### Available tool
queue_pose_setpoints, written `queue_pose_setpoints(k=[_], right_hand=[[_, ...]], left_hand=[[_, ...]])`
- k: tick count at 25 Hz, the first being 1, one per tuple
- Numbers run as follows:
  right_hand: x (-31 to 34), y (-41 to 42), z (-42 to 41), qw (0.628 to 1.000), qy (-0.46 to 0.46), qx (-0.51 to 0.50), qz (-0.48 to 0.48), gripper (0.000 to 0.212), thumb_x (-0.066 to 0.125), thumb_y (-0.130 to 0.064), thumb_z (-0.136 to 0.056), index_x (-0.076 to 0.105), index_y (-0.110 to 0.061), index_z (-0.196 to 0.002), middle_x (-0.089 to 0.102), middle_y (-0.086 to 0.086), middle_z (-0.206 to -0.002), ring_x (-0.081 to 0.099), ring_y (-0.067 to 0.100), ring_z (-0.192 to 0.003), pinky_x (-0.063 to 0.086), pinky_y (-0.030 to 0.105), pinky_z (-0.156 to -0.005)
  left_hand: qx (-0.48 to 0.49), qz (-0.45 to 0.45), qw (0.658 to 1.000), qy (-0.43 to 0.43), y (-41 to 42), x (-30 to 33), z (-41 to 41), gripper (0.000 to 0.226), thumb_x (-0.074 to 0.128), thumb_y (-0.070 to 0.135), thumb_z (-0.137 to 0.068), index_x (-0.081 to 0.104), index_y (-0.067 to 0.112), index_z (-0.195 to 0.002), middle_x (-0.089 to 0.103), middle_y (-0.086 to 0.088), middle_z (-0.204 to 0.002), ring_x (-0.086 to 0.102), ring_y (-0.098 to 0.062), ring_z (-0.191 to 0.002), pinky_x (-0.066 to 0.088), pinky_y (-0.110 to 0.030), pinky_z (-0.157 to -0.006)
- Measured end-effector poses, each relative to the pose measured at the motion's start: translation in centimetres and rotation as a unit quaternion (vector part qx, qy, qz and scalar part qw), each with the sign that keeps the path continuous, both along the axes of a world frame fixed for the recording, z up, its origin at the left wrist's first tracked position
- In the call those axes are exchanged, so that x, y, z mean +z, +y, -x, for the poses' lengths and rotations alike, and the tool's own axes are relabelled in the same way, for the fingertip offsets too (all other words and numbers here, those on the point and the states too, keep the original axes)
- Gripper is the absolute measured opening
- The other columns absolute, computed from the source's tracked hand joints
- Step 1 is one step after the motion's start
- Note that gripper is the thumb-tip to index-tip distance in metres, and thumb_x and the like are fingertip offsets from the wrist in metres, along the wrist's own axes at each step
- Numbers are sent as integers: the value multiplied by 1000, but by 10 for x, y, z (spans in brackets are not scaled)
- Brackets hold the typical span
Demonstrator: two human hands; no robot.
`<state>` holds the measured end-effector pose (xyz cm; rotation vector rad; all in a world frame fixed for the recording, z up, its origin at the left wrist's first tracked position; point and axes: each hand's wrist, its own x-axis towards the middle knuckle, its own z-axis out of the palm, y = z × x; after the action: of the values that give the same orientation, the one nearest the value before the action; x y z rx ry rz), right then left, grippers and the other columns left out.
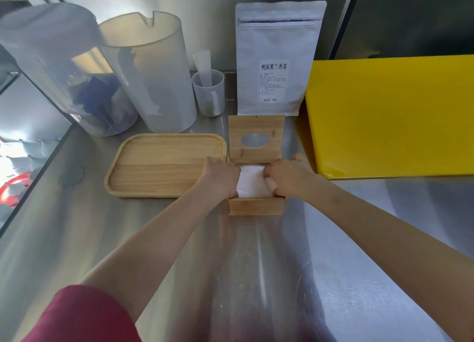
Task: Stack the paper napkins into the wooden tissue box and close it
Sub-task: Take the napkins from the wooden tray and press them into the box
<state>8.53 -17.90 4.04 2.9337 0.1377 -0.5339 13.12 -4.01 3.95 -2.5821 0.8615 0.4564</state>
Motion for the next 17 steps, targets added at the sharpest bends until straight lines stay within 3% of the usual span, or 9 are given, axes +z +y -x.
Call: queue_pose_setpoints(k=[5,10,14,17], right_hand=[[-2,-2,-2,1000,6,-10,-23,35,60,-20,-81,53,-20,-116,63,4,-114,55,23,-107,30,39,-96],[6,-10,11,980,-20,-64,-186,38,55,-27,-85,50,-23,-123,60,3,-123,54,22,-111,38,39,-97],[21,-15,17,923,-247,-80,-285,21,54,-16,-88,63,-12,-106,61,8,-112,60,24,-97,46,30,-77],[33,-26,14,882,-365,-93,-282,24,54,-8,-86,60,-5,-108,55,16,-113,56,29,-101,48,35,-79]], left_hand=[[3,21,1000,-3,0,-5,1,46,52,31,-88,41,14,-129,47,0,-135,53,-23,-118,31,-40,-97],[9,76,996,38,10,1,2,54,53,41,-85,41,21,-133,47,1,-140,48,-25,-124,27,-47,-103],[58,245,962,105,22,17,-2,52,54,36,-87,43,18,-134,50,-5,-138,47,-25,-124,37,-38,-98],[111,381,917,43,29,31,-10,37,52,30,-89,53,13,-121,60,-6,-125,55,-25,-112,46,-39,-93]])
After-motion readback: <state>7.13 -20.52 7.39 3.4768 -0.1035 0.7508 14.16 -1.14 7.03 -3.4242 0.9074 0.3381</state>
